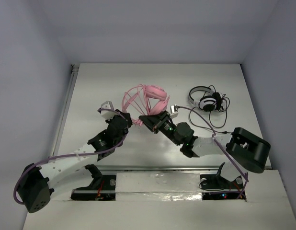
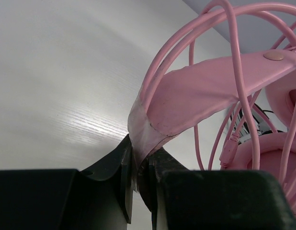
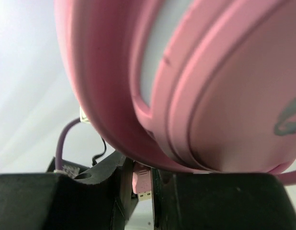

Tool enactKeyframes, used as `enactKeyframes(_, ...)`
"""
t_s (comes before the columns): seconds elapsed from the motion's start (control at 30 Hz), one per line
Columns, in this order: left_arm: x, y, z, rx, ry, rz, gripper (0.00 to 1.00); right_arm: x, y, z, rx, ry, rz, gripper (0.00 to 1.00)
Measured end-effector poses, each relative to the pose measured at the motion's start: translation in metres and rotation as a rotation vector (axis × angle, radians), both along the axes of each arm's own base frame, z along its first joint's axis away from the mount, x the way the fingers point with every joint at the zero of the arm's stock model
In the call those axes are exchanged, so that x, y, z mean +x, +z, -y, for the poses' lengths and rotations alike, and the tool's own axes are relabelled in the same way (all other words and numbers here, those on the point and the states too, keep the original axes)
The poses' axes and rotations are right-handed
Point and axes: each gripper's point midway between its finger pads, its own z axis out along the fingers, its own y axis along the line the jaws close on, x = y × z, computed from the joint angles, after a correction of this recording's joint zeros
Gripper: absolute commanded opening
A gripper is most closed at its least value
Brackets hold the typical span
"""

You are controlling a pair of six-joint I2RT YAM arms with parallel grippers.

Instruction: Wrap the headphones

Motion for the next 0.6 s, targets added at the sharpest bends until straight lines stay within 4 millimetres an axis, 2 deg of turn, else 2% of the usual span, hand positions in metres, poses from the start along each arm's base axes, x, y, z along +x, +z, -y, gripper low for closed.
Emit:
enactKeyframes(0.3,0.001,0.001,-0.002,0.01,0.01,0.009,0.0,0.01,-0.003,0.004,0.051,-0.052,-0.065,0.11)
enactKeyframes(0.6,0.005,0.001,-0.007,0.102,0.037,0.013,0.0,0.03,-0.016,-0.003,-0.027,-0.132,-0.13,0.12)
